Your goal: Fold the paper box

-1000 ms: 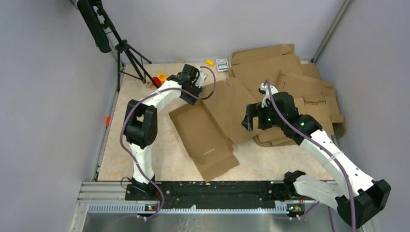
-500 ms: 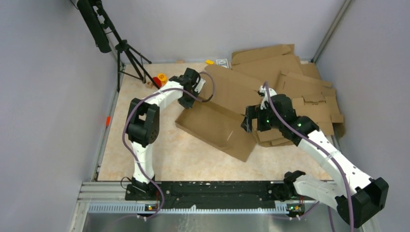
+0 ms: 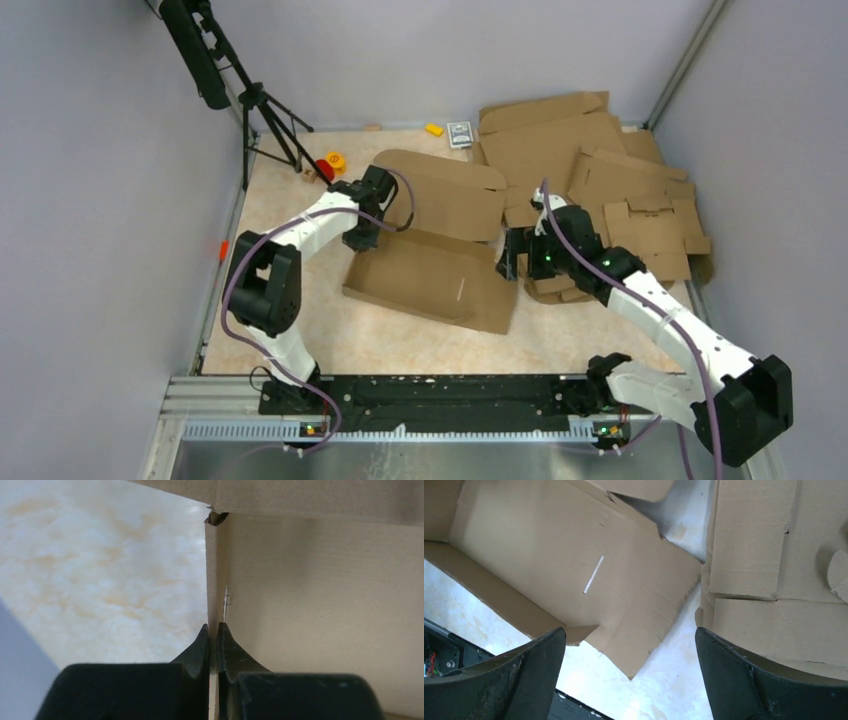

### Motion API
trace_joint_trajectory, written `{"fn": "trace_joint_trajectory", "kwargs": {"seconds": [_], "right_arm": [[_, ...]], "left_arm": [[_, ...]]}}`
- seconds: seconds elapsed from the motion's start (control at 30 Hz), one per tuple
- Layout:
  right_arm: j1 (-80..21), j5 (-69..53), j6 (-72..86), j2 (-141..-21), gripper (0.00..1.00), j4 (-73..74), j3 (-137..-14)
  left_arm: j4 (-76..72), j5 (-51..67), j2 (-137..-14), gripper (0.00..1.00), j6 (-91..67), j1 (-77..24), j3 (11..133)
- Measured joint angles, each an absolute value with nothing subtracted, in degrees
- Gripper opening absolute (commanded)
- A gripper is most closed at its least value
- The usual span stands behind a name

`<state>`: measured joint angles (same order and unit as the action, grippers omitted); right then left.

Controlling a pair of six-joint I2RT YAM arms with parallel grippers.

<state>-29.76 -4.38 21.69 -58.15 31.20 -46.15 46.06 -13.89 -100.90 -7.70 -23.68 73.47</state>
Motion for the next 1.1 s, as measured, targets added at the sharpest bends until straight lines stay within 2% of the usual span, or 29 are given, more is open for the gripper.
{"fn": "trace_joint_trajectory", "kwargs": {"seconds": [0.2,0.5,0.8,0.97,1.1], "right_arm": [[-29.76,-3.25,24.71,-60.84,0.99,27.83,-43.88],[-29.67,-1.78,34.46,-64.69,0.99,18.55,-36.82],[-24.88,-5.39,35.68,-81.38,0.74,12.19,-40.88],[-23.97,-9.3,35.07,-85.14,0.62,9.43,-41.74],[-21.89,-13.58,34.81,-87.99,0.46,6.87,-42.28]], "left_arm": [[48.36,-26.83,-100.33,0.0,-10.66,-23.31,73.38],[48.29,-30.35,-99.68,0.0,-18.2,-22.96,70.43],[46.96,-29.65,-97.6,0.0,-23.29,-22.96,66.57],[46.39,-27.7,-97.62,0.0,-23.57,-22.96,66.57],[45.04,-24.93,-97.62,0.0,-23.7,-22.96,65.73]]}}
